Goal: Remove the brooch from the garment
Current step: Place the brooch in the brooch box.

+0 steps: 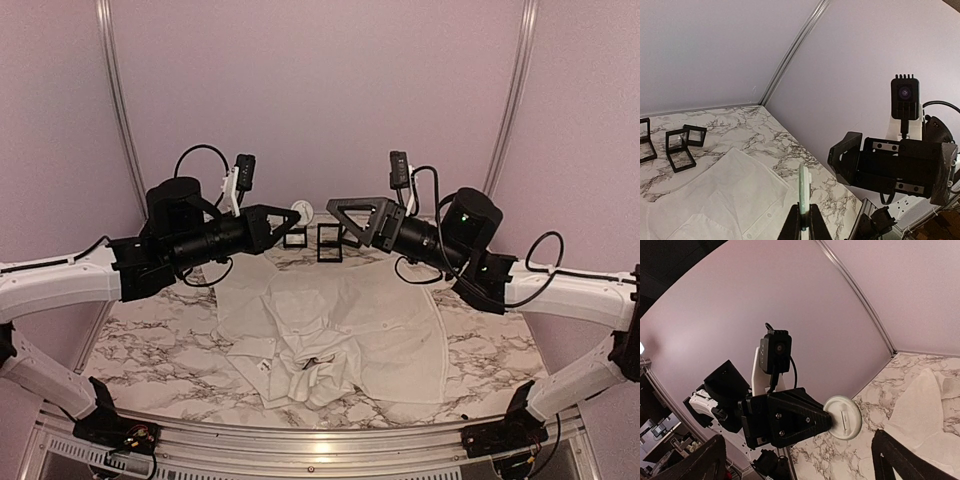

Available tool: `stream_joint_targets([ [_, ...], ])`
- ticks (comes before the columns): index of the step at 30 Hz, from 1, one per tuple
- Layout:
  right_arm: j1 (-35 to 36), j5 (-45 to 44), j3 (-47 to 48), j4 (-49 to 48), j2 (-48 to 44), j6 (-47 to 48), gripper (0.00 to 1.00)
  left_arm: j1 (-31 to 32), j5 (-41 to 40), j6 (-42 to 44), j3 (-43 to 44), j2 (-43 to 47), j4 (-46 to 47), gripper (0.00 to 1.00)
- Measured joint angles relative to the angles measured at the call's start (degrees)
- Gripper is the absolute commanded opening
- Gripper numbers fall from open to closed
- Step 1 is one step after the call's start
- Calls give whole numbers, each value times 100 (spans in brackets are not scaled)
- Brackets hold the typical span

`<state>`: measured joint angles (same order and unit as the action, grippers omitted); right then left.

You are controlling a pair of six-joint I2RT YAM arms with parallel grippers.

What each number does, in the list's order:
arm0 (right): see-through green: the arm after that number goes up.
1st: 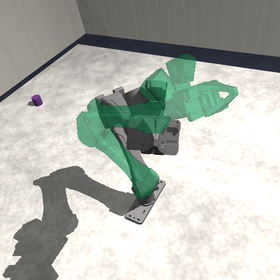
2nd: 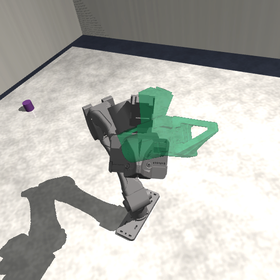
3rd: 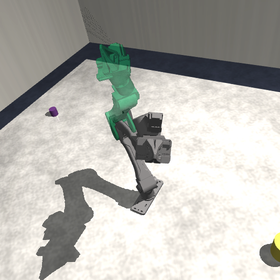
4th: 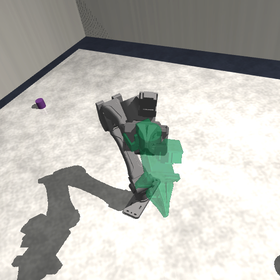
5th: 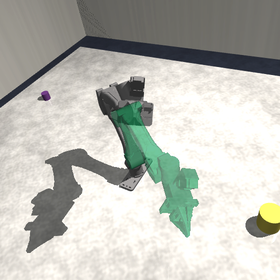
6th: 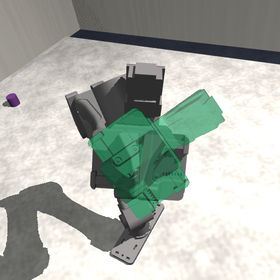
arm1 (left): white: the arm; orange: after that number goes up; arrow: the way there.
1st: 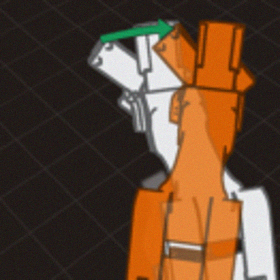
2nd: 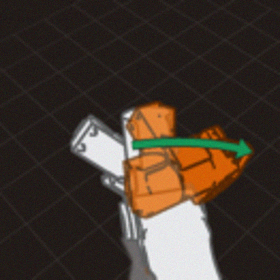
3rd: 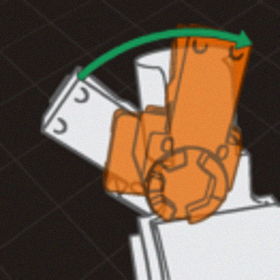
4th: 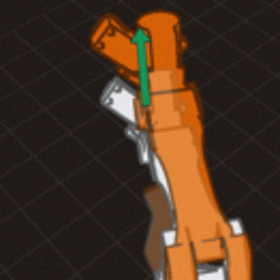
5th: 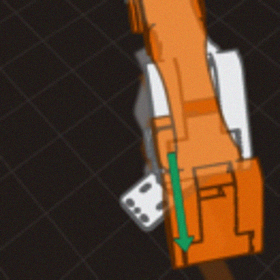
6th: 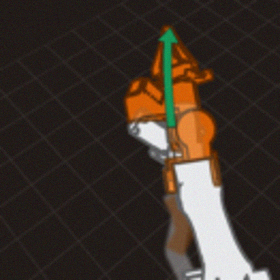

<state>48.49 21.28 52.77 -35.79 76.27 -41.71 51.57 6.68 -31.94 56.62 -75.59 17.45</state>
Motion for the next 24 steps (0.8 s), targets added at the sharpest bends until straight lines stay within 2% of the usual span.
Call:
stream_joint_targets([
  [7, -142, -474, -92, 931, -605, 369, 98, -308, -758, 979, 1054, -669, -1174, 0],
  [14, -280, -901, -160, 1692, -1209, 671, 99, -675, -1718, 2092, 2280, -1899, -2404, 0],
  [24, -411, -1318, -356, 2430, -1770, 857, 99, -909, -2754, 3611, 3871, -3703, -3316, 0],
])
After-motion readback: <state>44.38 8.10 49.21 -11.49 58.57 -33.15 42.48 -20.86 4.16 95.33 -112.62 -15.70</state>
